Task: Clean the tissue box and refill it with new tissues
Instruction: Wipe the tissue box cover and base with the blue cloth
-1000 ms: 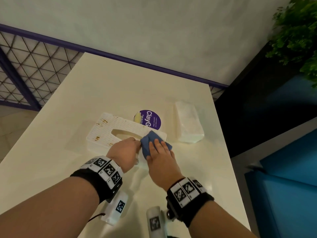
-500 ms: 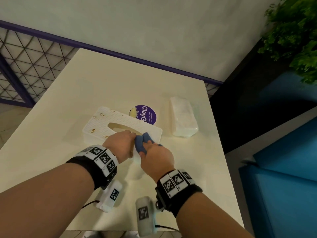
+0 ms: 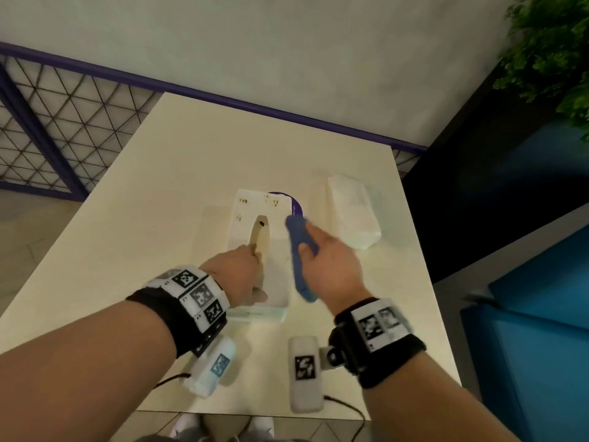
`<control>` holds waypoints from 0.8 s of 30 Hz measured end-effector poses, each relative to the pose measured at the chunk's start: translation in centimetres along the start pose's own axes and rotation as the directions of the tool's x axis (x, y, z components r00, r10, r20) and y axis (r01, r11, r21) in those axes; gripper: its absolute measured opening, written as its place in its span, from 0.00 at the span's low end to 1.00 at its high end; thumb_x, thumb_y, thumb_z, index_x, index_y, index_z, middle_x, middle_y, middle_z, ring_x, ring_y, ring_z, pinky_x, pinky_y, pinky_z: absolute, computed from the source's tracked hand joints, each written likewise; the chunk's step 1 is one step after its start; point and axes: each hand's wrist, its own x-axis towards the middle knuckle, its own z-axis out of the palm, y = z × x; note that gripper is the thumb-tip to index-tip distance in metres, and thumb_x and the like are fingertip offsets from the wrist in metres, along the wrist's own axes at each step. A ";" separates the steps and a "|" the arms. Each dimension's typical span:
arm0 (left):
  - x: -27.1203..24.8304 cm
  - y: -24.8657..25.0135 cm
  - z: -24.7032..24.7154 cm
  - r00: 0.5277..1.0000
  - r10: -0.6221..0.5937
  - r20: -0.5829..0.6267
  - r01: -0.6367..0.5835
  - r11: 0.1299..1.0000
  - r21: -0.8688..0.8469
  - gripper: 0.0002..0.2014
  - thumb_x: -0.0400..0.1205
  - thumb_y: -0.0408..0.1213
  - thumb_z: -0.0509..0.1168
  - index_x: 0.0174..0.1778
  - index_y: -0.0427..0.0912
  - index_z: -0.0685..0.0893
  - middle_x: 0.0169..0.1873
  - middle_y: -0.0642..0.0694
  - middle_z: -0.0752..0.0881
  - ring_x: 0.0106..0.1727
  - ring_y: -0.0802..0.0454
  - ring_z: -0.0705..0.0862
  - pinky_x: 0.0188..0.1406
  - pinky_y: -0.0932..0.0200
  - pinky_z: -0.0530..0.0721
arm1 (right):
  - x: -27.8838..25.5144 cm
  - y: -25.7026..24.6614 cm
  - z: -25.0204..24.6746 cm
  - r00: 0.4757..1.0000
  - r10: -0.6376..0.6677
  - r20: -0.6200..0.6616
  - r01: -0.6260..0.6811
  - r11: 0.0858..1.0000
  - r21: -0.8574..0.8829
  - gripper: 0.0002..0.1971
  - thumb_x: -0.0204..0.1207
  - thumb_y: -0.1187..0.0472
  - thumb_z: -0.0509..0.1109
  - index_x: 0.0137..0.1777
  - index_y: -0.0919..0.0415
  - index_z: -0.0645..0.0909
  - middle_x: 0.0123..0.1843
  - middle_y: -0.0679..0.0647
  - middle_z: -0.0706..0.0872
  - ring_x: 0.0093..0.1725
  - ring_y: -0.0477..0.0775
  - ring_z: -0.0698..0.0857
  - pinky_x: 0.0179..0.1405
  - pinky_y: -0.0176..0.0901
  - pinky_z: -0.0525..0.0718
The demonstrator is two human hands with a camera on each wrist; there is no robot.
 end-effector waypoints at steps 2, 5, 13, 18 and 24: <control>0.1 -0.1 1.1 0.999 -0.002 -0.049 -0.001 0.998 -0.068 0.38 0.79 0.53 0.66 0.81 0.39 0.62 0.82 0.40 0.58 0.81 0.42 0.64 0.75 0.49 0.69 | -0.7 -0.9 4.2 0.970 -0.074 0.231 0.120 0.974 -0.192 0.26 0.86 0.58 0.51 0.84 0.57 0.55 0.86 0.55 0.58 0.82 0.62 0.62 0.79 0.53 0.63; 0.3 -0.9 1.8 0.993 0.065 -0.100 -0.082 0.981 -0.178 0.47 0.78 0.53 0.68 0.85 0.43 0.47 0.85 0.49 0.48 0.85 0.51 0.48 0.81 0.55 0.56 | 0.2 -0.3 7.7 0.950 -0.027 0.312 0.125 0.946 -0.299 0.29 0.87 0.54 0.46 0.85 0.53 0.41 0.87 0.48 0.39 0.86 0.59 0.40 0.82 0.60 0.52; 1.0 -2.4 2.9 0.992 0.046 -0.114 -0.067 0.980 -0.186 0.48 0.79 0.55 0.64 0.84 0.33 0.44 0.85 0.39 0.47 0.86 0.48 0.49 0.81 0.53 0.60 | 10.5 -2.0 5.4 0.953 0.018 0.302 0.136 0.867 -0.480 0.28 0.85 0.59 0.52 0.84 0.59 0.52 0.87 0.60 0.39 0.85 0.64 0.36 0.82 0.69 0.45; 0.7 -1.8 2.1 0.988 -0.009 -0.156 -0.029 0.970 -0.240 0.52 0.72 0.56 0.73 0.84 0.38 0.51 0.84 0.46 0.53 0.76 0.49 0.72 0.73 0.57 0.72 | 2.5 -1.7 7.2 0.918 -0.078 0.389 0.315 0.738 -0.596 0.28 0.86 0.59 0.48 0.83 0.70 0.48 0.86 0.68 0.46 0.85 0.69 0.43 0.82 0.68 0.44; 0.4 -1.8 1.4 0.993 -0.020 -0.119 -0.008 0.974 -0.227 0.51 0.73 0.55 0.73 0.83 0.34 0.53 0.83 0.43 0.55 0.73 0.45 0.75 0.69 0.55 0.75 | 8.0 -1.3 7.8 0.932 0.024 0.362 0.185 0.826 -0.532 0.31 0.86 0.57 0.50 0.84 0.66 0.43 0.87 0.62 0.43 0.85 0.64 0.42 0.84 0.61 0.46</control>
